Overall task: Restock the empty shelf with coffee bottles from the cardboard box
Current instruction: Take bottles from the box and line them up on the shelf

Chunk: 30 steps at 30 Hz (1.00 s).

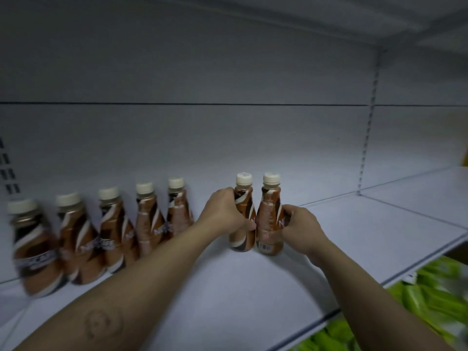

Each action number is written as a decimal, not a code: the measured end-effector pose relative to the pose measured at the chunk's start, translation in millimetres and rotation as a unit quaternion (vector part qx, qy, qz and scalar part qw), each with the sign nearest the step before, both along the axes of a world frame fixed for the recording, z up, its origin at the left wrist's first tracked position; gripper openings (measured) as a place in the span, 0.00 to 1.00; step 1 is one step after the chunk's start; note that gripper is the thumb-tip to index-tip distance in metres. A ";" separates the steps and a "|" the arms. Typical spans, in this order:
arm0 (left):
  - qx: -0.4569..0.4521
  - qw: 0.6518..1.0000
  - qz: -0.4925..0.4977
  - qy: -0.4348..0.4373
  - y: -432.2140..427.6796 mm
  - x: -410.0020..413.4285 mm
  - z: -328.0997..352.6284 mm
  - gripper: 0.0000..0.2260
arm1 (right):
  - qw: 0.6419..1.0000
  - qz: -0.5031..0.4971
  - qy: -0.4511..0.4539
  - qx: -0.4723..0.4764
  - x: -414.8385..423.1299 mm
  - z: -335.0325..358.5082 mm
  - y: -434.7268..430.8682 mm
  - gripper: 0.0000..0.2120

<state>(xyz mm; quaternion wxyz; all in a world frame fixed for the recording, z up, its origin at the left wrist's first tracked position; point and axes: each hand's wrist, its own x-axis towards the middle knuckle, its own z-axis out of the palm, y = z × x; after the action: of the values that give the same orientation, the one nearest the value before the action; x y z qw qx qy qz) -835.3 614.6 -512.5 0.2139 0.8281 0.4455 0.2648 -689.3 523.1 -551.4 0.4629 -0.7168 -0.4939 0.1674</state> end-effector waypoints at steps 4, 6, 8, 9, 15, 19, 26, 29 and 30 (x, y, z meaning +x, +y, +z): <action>-0.031 0.999 0.002 0.012 18.3 -9.7 -3.0 0.26 | 1.000 -0.009 -0.017 -0.006 -6.8 -7.3 20.7 0.13; -0.032 0.999 -0.014 0.015 22.1 -10.5 4.3 0.31 | 1.000 -0.009 -0.018 -0.007 -5.3 -8.0 25.8 0.12; 0.005 1.000 -0.021 -0.009 24.0 -9.7 17.1 0.35 | 1.000 -0.004 -0.008 -0.003 -4.2 -9.5 28.3 0.15; 0.027 0.999 -0.021 -0.022 24.2 -9.3 24.5 0.35 | 1.000 -0.004 -0.001 -0.002 -4.5 -10.2 29.0 0.18; 0.141 0.987 -0.013 0.078 25.3 -13.8 48.3 0.18 | 1.000 -0.006 0.000 -0.005 -9.6 -12.9 38.9 0.22; 0.257 0.947 0.043 0.187 36.3 -25.7 55.2 0.20 | 1.000 0.005 -0.015 -0.013 -21.9 -12.8 57.4 0.19; 0.288 0.929 0.045 0.228 57.8 -33.8 63.5 0.23 | 0.999 -0.019 0.007 -0.045 -41.4 -1.8 89.8 0.21; 0.313 0.916 0.064 0.245 62.1 -37.6 61.5 0.24 | 0.999 -0.018 0.020 -0.025 -41.1 -11.8 90.4 0.21; 0.311 0.915 0.072 0.246 63.6 -39.8 61.4 0.24 | 0.999 -0.016 0.030 -0.019 -41.5 -15.6 88.7 0.22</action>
<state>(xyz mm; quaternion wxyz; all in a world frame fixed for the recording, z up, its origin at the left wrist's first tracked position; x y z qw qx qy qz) -875.2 678.2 -451.1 -0.1905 0.8577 0.4373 0.1922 -730.8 611.8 -567.0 0.4666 -0.7277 -0.4654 0.1904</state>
